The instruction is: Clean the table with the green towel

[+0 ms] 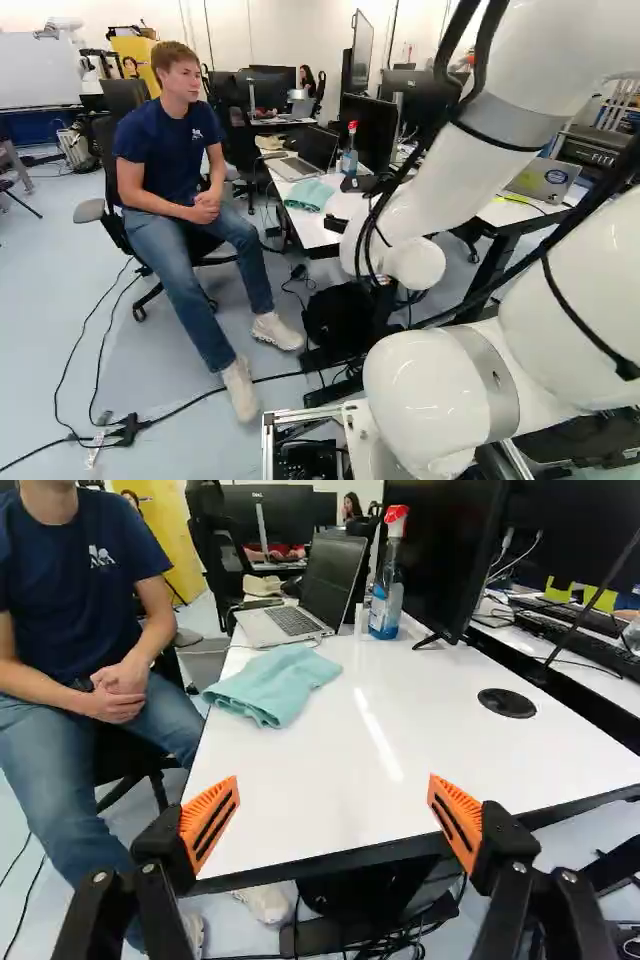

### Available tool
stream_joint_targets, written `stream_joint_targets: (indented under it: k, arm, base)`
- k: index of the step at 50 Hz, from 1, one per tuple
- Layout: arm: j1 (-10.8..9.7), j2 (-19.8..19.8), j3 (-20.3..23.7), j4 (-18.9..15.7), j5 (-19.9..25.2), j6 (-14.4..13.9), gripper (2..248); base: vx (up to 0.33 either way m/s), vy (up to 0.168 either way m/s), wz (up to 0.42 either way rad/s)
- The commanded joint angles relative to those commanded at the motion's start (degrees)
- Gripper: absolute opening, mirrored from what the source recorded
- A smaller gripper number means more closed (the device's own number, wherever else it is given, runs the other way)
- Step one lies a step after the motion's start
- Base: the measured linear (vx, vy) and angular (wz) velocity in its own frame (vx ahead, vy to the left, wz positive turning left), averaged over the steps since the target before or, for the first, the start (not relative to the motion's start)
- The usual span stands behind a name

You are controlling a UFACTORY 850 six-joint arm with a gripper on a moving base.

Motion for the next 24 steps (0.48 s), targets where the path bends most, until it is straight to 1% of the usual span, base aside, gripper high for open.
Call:
stream_joint_targets:
  k: [24]
  arm:
    - [-0.15,0.60,0.95,-0.28,0.64,0.00,247]
  base:
    - [0.000,0.000,0.000]
